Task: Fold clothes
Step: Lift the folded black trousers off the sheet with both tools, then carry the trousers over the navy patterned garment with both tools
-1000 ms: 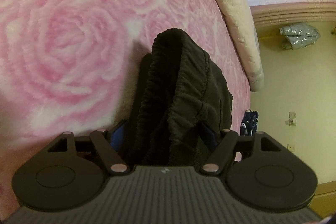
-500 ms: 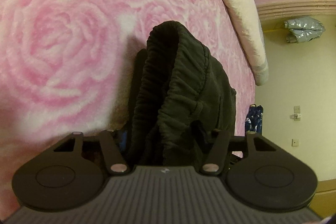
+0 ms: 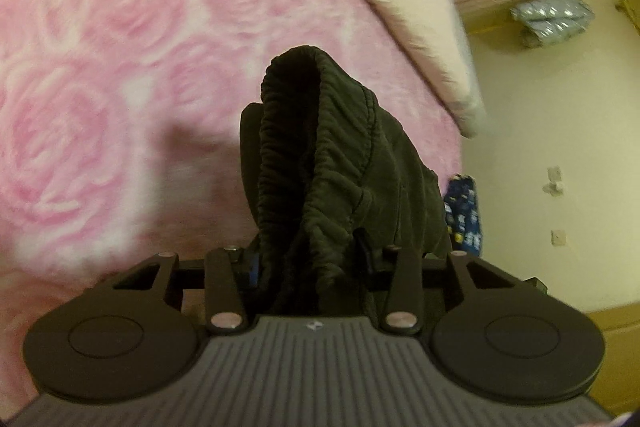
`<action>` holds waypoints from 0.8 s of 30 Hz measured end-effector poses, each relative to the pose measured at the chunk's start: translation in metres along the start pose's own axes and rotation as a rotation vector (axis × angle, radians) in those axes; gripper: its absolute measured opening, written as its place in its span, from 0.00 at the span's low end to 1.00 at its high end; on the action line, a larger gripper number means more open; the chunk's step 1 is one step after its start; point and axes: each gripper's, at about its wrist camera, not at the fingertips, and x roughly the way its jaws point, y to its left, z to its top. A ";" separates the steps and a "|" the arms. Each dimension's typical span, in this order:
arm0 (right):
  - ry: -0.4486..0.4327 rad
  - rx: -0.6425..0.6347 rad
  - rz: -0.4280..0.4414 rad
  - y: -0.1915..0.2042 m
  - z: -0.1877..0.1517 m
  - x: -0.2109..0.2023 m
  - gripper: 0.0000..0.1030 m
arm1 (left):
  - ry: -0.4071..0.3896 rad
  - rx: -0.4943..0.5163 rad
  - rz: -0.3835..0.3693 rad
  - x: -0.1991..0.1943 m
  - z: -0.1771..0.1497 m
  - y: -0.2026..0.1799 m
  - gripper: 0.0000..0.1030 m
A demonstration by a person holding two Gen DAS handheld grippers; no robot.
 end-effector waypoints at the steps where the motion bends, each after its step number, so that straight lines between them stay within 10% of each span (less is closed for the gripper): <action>1: -0.017 0.005 0.002 0.007 -0.001 -0.011 0.23 | 0.007 0.014 -0.010 -0.004 0.003 -0.013 0.36; 11: -0.275 0.075 -0.001 0.054 -0.019 -0.149 0.23 | 0.153 0.211 -0.134 0.020 0.022 -0.147 0.36; 24: -0.575 0.244 -0.082 -0.029 0.000 -0.329 0.23 | 0.401 0.415 -0.230 0.212 -0.014 -0.325 0.36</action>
